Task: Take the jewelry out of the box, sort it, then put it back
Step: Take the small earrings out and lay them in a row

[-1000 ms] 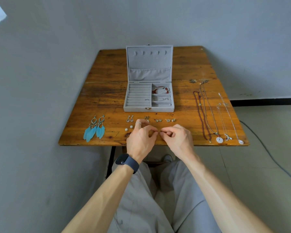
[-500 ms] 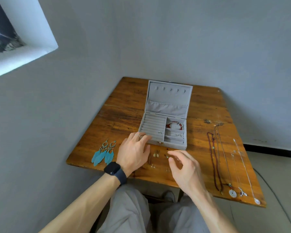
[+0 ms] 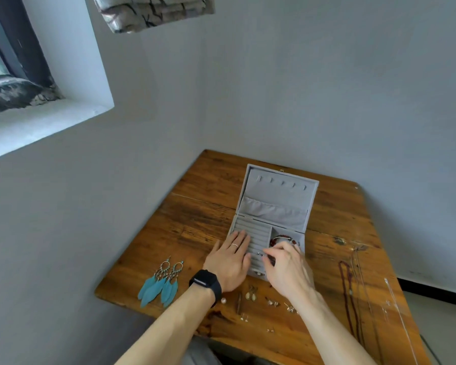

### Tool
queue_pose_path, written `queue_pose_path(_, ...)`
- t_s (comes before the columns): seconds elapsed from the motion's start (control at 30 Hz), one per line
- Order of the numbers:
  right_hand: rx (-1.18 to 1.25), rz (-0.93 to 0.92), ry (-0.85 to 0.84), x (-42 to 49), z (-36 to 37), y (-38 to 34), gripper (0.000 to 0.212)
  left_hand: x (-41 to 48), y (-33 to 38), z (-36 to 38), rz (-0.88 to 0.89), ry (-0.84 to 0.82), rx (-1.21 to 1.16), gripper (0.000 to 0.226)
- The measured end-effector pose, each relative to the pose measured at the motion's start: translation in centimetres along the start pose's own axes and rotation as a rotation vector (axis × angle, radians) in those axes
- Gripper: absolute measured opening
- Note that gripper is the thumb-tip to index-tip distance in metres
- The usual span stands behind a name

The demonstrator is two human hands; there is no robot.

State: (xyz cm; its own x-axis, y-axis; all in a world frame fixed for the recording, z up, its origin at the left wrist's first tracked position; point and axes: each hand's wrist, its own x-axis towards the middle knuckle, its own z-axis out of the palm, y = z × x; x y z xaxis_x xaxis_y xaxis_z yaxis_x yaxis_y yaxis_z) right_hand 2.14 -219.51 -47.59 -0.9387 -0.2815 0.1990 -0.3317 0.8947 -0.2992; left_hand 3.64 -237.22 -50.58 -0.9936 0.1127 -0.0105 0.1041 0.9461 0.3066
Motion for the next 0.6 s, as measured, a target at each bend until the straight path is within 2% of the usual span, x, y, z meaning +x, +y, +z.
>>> queue_pose_path(0.3,-0.141,-0.009,0.086,0.6,1.2,-1.0,0.016,0.2,0.2,-0.3,-0.024,-0.015,-0.029,0.056)
queue_pose_path(0.4,-0.159,-0.003,0.05,0.9,1.1,-1.4,0.014,0.1,0.2,-0.3,-0.026,-0.021,-0.033,0.056)
queue_pose_path(0.5,-0.073,0.028,0.016,1.1,0.3,-1.9,0.012,0.2,0.1,-0.4,-0.029,-0.034,-0.027,0.057)
queue_pose_path(0.6,0.215,0.104,0.055,-0.7,-1.0,-2.1,0.006,0.3,0.1,-0.4,-0.032,-0.044,-0.029,0.057)
